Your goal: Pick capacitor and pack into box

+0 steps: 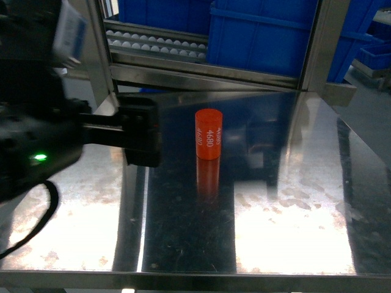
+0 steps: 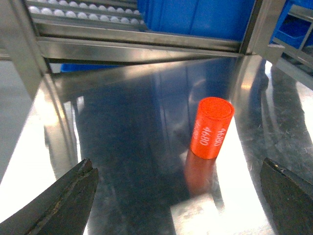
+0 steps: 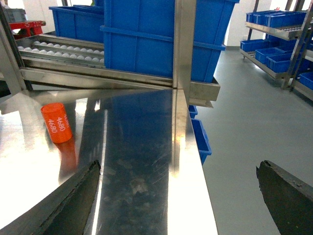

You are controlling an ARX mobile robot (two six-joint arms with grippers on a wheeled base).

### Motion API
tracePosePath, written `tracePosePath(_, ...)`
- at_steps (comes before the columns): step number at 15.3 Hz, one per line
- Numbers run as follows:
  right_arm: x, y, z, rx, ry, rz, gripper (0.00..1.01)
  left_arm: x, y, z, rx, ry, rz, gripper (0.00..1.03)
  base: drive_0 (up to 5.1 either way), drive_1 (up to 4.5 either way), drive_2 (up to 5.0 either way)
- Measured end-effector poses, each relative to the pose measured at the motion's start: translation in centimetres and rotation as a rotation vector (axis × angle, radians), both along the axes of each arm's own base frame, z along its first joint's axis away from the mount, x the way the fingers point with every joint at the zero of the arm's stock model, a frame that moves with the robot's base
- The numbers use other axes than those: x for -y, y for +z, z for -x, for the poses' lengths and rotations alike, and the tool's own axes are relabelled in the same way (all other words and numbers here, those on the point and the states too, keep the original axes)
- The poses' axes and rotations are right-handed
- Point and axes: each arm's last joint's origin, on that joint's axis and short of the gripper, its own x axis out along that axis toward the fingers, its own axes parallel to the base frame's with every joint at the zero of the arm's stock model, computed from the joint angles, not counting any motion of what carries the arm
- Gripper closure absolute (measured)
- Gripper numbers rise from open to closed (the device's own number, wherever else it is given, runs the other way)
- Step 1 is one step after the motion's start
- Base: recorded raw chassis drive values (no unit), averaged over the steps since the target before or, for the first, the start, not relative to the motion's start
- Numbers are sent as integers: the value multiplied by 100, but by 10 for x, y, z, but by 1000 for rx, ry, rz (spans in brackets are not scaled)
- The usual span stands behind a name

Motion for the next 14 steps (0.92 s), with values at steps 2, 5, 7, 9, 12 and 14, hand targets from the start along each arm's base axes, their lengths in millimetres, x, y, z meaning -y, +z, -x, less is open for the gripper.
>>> tracePosePath(2,0,0,0,0,0,0,3,19,-6,-21,-10,-23,-6,5,0,0,0)
tracePosePath(5,0,0,0,0,0,0,3,51,-27,-69,-48,-55,-21,5,0,0,0)
tracePosePath(7,0,0,0,0,0,0,3,60,-34,-91,-60,-59,-25,5,0,0,0)
tracePosePath(9,0,0,0,0,0,0,3,66,-40,-108,-81,-80,-26,5,0,0,0)
tracePosePath(12,0,0,0,0,0,0,3,75,-55,-129,-112,-90,-35,5,0,0,0)
tracePosePath(14,0,0,0,0,0,0,3,78,-62,-140,-114,-87,-36,5,0,0,0)
